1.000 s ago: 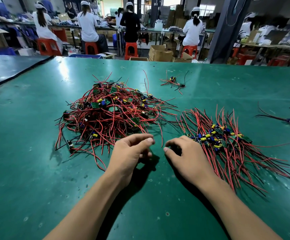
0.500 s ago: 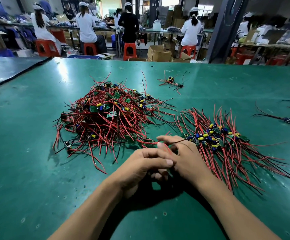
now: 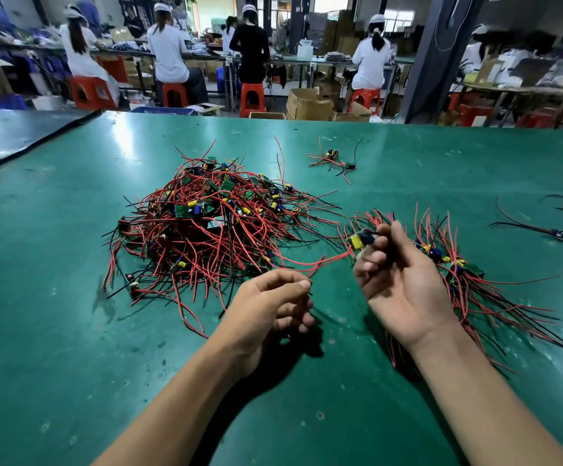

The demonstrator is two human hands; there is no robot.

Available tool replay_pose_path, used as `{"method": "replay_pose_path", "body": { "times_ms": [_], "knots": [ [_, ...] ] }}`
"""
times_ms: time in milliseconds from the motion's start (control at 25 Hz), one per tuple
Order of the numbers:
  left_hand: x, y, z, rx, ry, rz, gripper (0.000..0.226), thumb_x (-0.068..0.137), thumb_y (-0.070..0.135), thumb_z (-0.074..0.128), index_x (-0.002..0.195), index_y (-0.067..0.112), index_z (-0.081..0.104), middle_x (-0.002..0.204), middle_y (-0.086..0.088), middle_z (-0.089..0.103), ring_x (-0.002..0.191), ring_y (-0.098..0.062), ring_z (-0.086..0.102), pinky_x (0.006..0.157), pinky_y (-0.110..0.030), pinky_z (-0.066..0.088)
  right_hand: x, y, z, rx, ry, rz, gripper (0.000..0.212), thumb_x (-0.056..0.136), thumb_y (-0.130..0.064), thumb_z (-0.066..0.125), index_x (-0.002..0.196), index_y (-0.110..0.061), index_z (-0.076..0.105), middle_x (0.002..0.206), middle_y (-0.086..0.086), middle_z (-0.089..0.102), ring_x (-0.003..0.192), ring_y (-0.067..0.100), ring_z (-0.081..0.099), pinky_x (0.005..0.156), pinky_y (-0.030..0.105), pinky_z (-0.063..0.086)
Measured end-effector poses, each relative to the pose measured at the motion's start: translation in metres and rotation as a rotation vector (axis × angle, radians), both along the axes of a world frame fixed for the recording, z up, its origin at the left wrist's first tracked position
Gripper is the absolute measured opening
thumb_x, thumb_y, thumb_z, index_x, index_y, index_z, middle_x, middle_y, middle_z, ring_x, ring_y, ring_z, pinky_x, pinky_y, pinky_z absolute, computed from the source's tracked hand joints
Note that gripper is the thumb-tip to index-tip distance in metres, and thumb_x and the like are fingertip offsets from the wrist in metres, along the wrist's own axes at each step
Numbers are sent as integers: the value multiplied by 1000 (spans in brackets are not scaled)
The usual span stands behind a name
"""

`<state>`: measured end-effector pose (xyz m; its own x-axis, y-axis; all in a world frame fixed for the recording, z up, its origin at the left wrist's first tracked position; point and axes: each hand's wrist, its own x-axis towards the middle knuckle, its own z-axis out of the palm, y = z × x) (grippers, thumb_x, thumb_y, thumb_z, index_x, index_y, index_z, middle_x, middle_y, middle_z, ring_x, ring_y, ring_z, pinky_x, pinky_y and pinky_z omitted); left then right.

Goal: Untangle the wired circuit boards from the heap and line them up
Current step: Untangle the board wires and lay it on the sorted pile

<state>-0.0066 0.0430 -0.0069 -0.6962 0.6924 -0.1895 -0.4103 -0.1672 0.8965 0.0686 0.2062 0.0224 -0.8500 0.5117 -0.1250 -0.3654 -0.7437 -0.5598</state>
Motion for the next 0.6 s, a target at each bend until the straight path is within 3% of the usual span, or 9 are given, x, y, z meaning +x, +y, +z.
{"method": "replay_pose_path", "body": {
  "times_ms": [120, 240, 320, 440, 520, 600],
  "knots": [
    [-1, -1, 0, -25, 12, -17, 5, 76, 18, 71, 72, 18, 70, 50, -6, 51, 35, -14, 45, 35, -18, 37, 7, -3, 3, -82, 114, 218, 28, 91, -32, 59, 69, -16, 61, 55, -10, 42, 45, 3, 34, 44, 14, 34],
    [-1, -1, 1, -11, 50, -54, 15, 72, 30, 70, 78, 16, 72, 52, -4, 51, 36, -14, 46, 37, -18, 37, 12, -5, 6, -137, 254, 496, 25, 93, -25, 63, 72, -11, 59, 56, -8, 29, 46, 6, 24, 43, 18, 29],
    [1, -1, 2, 3, 78, -105, 20, 74, 37, 69, 78, 18, 74, 59, -4, 59, 44, -14, 53, 44, -20, 42, 10, -9, 5, 35, 112, 492, 27, 89, -32, 66, 72, -12, 62, 56, -9, 31, 40, 4, 28, 39, 17, 32],
    [5, -1, 1, 48, 76, -157, 29, 74, 41, 71, 83, 13, 70, 74, -9, 63, 56, -13, 54, 52, -20, 40, 5, -21, -4, 457, -211, 370, 27, 80, -43, 67, 71, -18, 68, 55, -7, 46, 33, 2, 33, 39, 14, 30],
    [6, -2, 0, 30, 119, -169, 34, 76, 40, 71, 92, 10, 67, 81, -11, 65, 61, -14, 56, 55, -22, 41, 2, -26, -11, 615, -275, 343, 27, 76, -45, 71, 72, -18, 72, 59, -3, 51, 34, 3, 35, 45, 17, 34],
    [7, -2, -1, 5, 163, -160, 31, 74, 33, 74, 91, 9, 65, 79, -11, 70, 62, -17, 62, 53, -20, 44, 2, -26, -16, 708, -305, 332, 29, 75, -46, 75, 76, -17, 75, 64, 6, 53, 39, 5, 38, 41, 16, 33]
  ]
}}
